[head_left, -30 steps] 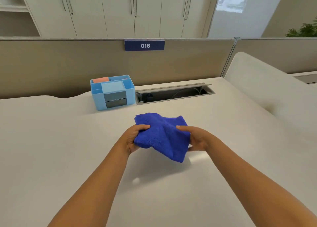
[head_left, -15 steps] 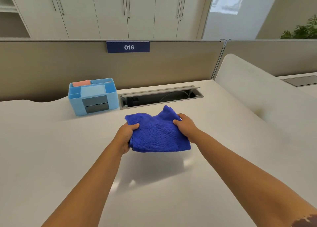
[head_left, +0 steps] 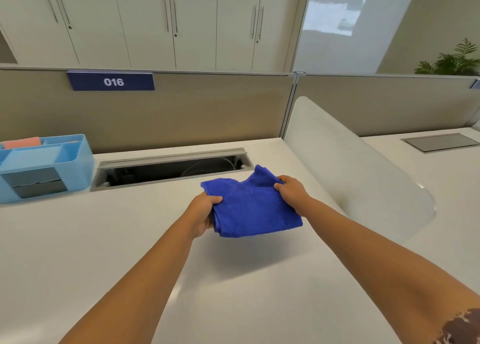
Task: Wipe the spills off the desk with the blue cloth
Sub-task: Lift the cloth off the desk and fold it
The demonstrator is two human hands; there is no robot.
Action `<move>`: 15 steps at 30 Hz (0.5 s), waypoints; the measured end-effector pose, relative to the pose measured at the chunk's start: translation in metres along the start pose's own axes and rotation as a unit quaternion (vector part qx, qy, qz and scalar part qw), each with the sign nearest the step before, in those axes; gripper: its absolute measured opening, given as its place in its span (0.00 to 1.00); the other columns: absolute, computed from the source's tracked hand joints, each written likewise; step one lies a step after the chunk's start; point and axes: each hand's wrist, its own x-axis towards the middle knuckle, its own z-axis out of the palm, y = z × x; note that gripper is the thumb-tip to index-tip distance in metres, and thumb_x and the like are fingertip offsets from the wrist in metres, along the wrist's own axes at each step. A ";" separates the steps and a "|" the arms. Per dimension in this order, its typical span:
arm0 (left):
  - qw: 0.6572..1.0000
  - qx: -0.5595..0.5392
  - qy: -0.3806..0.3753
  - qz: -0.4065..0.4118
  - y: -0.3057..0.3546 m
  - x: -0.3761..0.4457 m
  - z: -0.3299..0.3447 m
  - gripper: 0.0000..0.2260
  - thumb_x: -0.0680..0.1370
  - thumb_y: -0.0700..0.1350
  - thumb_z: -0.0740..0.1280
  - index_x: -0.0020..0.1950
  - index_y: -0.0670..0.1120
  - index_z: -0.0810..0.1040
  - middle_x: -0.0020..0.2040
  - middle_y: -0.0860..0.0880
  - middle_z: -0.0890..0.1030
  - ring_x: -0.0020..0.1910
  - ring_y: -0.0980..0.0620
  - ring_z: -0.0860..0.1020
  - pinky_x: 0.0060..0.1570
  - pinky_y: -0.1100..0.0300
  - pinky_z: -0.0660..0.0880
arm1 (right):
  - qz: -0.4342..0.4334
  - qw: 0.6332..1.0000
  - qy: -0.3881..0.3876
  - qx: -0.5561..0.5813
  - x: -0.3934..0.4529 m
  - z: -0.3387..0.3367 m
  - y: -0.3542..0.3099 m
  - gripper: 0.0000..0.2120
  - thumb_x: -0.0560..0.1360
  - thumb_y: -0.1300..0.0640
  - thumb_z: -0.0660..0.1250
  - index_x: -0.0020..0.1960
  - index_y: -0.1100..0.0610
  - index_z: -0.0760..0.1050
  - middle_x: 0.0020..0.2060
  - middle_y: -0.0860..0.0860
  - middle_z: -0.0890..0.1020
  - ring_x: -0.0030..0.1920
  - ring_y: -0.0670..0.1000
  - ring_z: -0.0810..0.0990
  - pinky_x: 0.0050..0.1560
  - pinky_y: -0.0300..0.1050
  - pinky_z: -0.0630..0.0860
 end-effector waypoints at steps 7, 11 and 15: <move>0.984 0.173 -0.016 0.037 0.018 0.066 0.081 0.23 0.75 0.35 0.63 0.69 0.47 0.66 0.65 0.43 0.74 0.58 0.40 0.76 0.46 0.50 0.76 | -0.014 0.996 0.026 -0.088 0.076 -0.068 0.027 0.16 0.75 0.61 0.55 0.58 0.53 0.76 0.53 0.53 0.80 0.49 0.54 0.76 0.51 0.48 0.72; 0.966 0.235 0.054 0.087 0.024 0.108 0.108 0.24 0.73 0.35 0.65 0.68 0.46 0.67 0.63 0.42 0.75 0.57 0.40 0.76 0.53 0.46 0.77 | -0.002 0.987 0.051 -0.154 0.113 -0.080 0.033 0.15 0.76 0.59 0.55 0.57 0.52 0.77 0.53 0.53 0.80 0.49 0.55 0.76 0.48 0.47 0.72; 0.903 0.376 0.123 0.166 0.022 0.149 0.123 0.28 0.73 0.39 0.65 0.71 0.49 0.62 0.63 0.45 0.75 0.57 0.43 0.76 0.53 0.52 0.75 | 0.011 0.970 0.107 -0.217 0.146 -0.079 0.040 0.15 0.78 0.58 0.55 0.59 0.55 0.75 0.55 0.55 0.79 0.53 0.58 0.78 0.50 0.49 0.73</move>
